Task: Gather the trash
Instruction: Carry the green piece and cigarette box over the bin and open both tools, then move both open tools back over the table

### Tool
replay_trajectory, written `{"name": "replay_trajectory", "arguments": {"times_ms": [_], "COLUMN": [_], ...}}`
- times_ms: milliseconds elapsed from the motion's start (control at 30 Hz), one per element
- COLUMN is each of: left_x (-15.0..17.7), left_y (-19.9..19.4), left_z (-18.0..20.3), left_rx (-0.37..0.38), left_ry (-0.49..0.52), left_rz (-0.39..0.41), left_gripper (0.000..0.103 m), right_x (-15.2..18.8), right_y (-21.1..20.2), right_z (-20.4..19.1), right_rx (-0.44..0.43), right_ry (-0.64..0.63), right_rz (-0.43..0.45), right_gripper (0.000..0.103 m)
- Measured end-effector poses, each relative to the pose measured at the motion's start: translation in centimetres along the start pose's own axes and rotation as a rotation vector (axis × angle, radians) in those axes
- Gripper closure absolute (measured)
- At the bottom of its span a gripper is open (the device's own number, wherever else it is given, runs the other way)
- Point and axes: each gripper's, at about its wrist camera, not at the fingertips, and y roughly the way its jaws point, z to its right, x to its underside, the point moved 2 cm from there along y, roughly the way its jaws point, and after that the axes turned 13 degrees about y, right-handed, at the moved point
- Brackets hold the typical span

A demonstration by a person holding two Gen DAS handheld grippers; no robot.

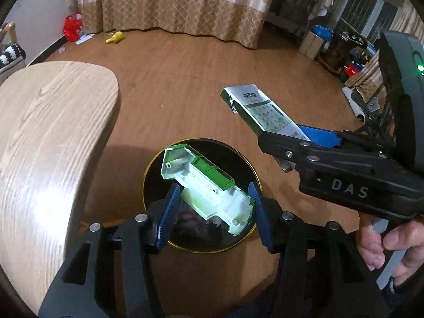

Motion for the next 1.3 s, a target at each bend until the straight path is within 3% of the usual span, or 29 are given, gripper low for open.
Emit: {"name": "replay_trajectory", "arguments": {"times_ms": [100,200,333,433,600,767,867,1167,1300], "left_x": [-0.3,-0.3,-0.2,-0.2,1.4,4.7,8.6,27.4,35.0], "left_y": [0.6,0.9,0.9,0.0,-3.9,-10.2,-15.3,-31.6,-36.7], "left_z": [0.2,0.2,0.1,-0.1,-2.1,-6.0,-9.9,-20.6,-22.9], "left_rx": [0.008,0.002,-0.016,-0.048,-0.110,-0.236,-0.341,-0.653,-0.718], "left_ry": [-0.002,-0.004,-0.003,-0.002,-0.039,-0.126,-0.223,-0.629,-0.811], "left_rz": [0.002,0.000,-0.010,-0.001,0.019,0.053,0.088,0.156,0.189], "left_gripper": [0.050,0.032,0.031,0.023,0.013,0.011,0.010,0.010,0.010], "right_x": [-0.2,-0.5,-0.4,-0.2,0.0,1.0,2.7,12.8,17.6], "right_y": [0.4,0.5,0.5,0.9,1.0,0.6,0.1,-1.4,-2.2], "right_z": [-0.2,-0.1,-0.1,-0.4,-2.3,-8.0,-14.8,-35.2,-42.1], "right_rx": [0.000,0.004,0.006,0.014,-0.007,-0.081,-0.163,-0.393,-0.504], "right_ry": [0.005,0.026,0.034,0.027,0.004,-0.074,-0.181,-0.516,-0.598], "right_rz": [-0.008,-0.003,0.006,0.006,0.011,0.002,-0.021,-0.145,-0.234], "right_gripper": [0.044,0.036,0.034,0.031,0.028,0.024,0.024,0.024,0.024]}}
